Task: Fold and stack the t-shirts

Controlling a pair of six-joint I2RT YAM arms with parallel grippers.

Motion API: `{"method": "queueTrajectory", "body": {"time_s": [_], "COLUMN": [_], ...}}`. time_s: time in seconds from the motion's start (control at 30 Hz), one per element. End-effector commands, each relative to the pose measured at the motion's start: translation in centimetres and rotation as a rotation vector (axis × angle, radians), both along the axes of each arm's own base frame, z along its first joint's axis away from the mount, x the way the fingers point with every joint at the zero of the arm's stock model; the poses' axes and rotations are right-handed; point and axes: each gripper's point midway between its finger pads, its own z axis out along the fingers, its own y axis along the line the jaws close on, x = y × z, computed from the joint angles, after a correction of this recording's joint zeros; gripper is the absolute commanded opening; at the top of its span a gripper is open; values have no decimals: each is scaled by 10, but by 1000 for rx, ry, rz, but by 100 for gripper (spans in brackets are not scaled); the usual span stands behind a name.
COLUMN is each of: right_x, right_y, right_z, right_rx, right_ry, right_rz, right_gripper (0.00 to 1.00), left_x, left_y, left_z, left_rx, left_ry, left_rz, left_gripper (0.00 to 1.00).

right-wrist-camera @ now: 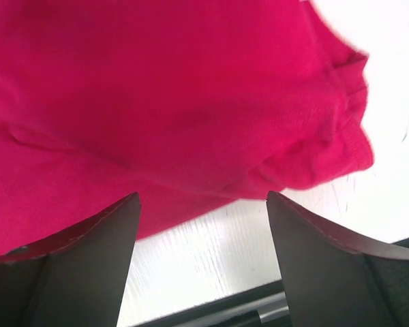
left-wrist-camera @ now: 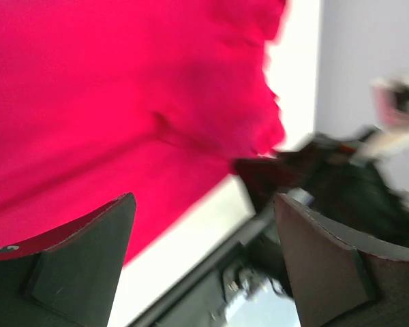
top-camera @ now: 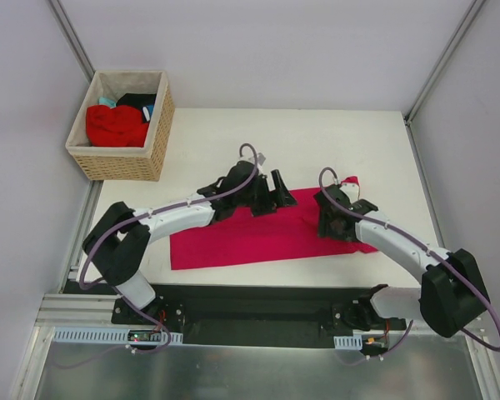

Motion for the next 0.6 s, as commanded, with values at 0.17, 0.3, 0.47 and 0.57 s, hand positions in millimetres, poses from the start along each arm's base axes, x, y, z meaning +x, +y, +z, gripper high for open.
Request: {"method": "queueTrajectory", "body": {"time_s": [0.17,0.3,0.47,0.57], "right_x": [90,111,115,118], "right_y": [-9,-9,-2,-9], "right_z": [42,30,9,10], "right_rx": [3,8,20,-10], "right_ry": [-136,-97,-52,-64], "right_rz": [-146,-192,-202,-216], "right_gripper": [80,80,80,79], "left_x": [24,26,35,44], "left_y": [146,190,226,227], "left_z": [-85,-93,-90,-73], "left_rx": [286,344,353,335], "left_ry": [138,156,159,115], "left_rz": [327,443,549,557], "left_gripper": [83,82,83,83]}}
